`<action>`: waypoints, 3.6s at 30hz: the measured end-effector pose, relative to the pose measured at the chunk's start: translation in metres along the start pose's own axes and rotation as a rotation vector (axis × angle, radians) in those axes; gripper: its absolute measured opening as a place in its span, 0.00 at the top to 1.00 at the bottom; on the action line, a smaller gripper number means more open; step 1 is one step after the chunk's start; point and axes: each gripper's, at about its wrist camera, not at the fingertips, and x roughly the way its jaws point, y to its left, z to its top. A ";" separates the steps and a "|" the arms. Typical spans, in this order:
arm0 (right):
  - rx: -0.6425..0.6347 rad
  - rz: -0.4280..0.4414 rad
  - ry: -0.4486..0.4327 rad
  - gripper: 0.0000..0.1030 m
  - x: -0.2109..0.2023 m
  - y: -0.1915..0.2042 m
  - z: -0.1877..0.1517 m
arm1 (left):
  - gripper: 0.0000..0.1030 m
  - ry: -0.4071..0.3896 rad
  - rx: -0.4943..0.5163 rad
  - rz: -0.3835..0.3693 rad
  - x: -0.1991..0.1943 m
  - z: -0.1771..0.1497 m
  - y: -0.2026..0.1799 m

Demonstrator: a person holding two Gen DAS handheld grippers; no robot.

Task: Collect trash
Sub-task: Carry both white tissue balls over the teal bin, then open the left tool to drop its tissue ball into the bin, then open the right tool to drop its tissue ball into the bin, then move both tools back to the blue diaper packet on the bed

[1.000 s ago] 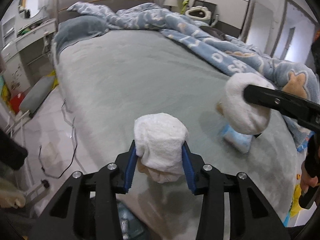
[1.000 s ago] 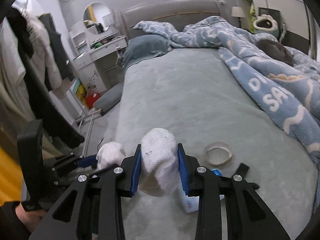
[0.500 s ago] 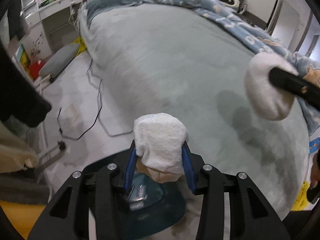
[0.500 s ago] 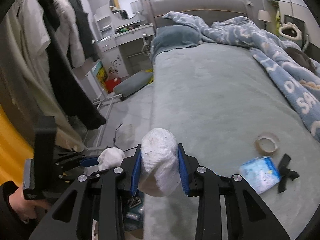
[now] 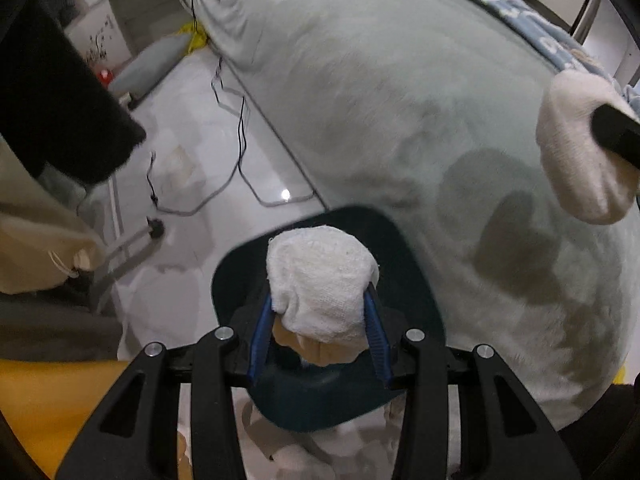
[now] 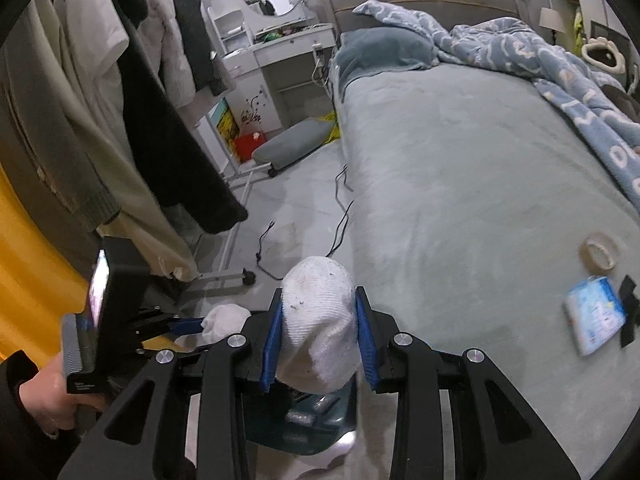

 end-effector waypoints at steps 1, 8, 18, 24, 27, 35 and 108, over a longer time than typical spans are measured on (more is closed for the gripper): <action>-0.002 0.002 0.006 0.67 0.003 0.003 -0.001 | 0.56 0.019 -0.005 -0.001 0.004 -0.003 0.004; 0.004 0.034 0.057 0.67 0.023 0.026 -0.013 | 0.54 0.124 -0.043 -0.041 0.026 -0.023 0.020; -0.012 0.019 0.126 0.67 0.056 0.047 -0.021 | 0.35 0.202 -0.019 -0.048 0.041 -0.041 0.030; -0.001 -0.010 0.174 0.67 0.080 0.047 -0.025 | 0.20 0.152 -0.039 -0.023 0.025 -0.038 0.047; 0.005 -0.019 0.196 0.67 0.091 0.047 -0.026 | 0.17 0.104 -0.061 -0.034 0.015 -0.035 0.057; 0.020 -0.034 0.284 0.67 0.124 0.048 -0.041 | 0.15 -0.089 -0.070 -0.031 -0.022 -0.025 0.069; -0.034 -0.366 -0.036 0.18 -0.017 -0.071 -0.018 | 0.06 -0.610 0.085 -0.208 -0.127 0.035 -0.061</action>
